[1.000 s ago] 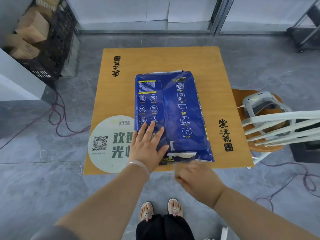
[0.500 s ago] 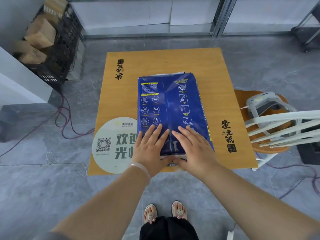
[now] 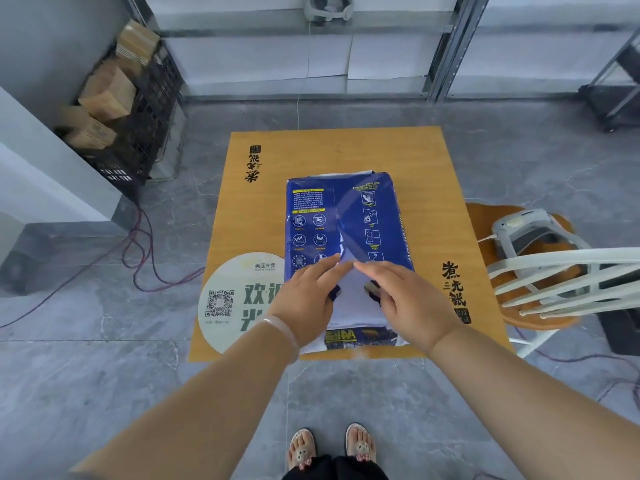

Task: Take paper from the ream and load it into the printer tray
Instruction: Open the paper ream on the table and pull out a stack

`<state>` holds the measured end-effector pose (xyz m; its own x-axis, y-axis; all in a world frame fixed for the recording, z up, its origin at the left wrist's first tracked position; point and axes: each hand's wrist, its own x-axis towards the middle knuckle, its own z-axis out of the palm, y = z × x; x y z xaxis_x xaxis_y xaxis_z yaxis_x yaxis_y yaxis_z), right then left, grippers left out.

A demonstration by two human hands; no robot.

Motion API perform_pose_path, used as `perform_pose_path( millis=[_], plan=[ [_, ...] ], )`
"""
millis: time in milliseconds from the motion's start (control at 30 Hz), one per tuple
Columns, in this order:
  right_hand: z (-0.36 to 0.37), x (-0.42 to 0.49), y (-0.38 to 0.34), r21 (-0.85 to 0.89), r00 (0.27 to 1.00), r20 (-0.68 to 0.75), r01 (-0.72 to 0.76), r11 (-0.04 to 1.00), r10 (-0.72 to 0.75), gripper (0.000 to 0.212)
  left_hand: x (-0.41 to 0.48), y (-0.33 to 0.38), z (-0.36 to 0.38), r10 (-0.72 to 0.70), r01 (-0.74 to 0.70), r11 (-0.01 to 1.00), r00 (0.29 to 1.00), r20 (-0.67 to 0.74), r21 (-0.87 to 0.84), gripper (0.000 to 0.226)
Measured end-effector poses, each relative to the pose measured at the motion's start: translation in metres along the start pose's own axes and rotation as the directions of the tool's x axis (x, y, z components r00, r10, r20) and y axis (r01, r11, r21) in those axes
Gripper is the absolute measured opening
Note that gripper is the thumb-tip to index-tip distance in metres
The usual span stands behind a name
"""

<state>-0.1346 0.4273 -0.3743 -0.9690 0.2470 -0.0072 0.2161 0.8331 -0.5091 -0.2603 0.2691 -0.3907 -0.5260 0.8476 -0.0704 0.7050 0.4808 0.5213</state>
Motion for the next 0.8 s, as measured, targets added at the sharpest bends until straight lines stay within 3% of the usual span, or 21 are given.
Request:
perform_pose_path(
  millis=[133, 233, 367, 467, 567, 633, 700, 800],
  plan=[
    [-0.015, 0.004, 0.002, -0.008, 0.986, -0.108, -0.130, 0.992, 0.128, 0.029, 0.011, 0.003, -0.021, -0.107, 0.105, 0.991, 0.994, 0.019, 0.084, 0.028],
    [-0.026, 0.007, 0.007, 0.067, 0.948, -0.167, -0.264, 0.962, 0.272, 0.020, 0.010, -0.002, -0.036, -0.188, 0.188, 0.974, 0.982, -0.010, 0.129, 0.035],
    [-0.043, 0.019, 0.026, 0.121, 0.841, -0.195, -0.489, 0.864, 0.504, 0.036, 0.025, -0.013, -0.061, -0.353, 0.316, 0.912, 0.929, 0.109, 0.261, 0.033],
    [-0.051, 0.023, 0.035, -0.046, 0.814, -0.197, -0.565, 0.824, 0.547, 0.046, 0.038, -0.015, -0.079, -0.424, 0.258, 0.838, 0.862, 0.278, 0.481, 0.037],
    [-0.055, 0.026, 0.036, -0.307, 0.839, -0.159, -0.543, 0.781, 0.521, 0.053, 0.041, -0.012, -0.080, -0.401, 0.113, 0.728, 0.870, 0.287, 0.676, 0.038],
    [-0.052, 0.030, 0.037, -0.431, 0.884, -0.159, -0.463, 0.775, 0.440, 0.040, 0.035, -0.010, -0.070, -0.310, 0.038, 0.676, 0.921, 0.237, 0.736, 0.040],
    [-0.046, 0.031, 0.042, -0.549, 0.936, -0.167, -0.350, 0.759, 0.310, 0.026, 0.026, -0.011, -0.056, -0.185, 0.031, 0.678, 0.974, 0.129, 0.735, 0.039],
    [-0.039, 0.026, 0.050, -0.682, 0.979, -0.065, -0.185, 0.707, 0.193, 0.042, 0.016, -0.019, -0.036, -0.114, 0.029, 0.683, 0.991, 0.066, 0.730, 0.048]
  ],
)
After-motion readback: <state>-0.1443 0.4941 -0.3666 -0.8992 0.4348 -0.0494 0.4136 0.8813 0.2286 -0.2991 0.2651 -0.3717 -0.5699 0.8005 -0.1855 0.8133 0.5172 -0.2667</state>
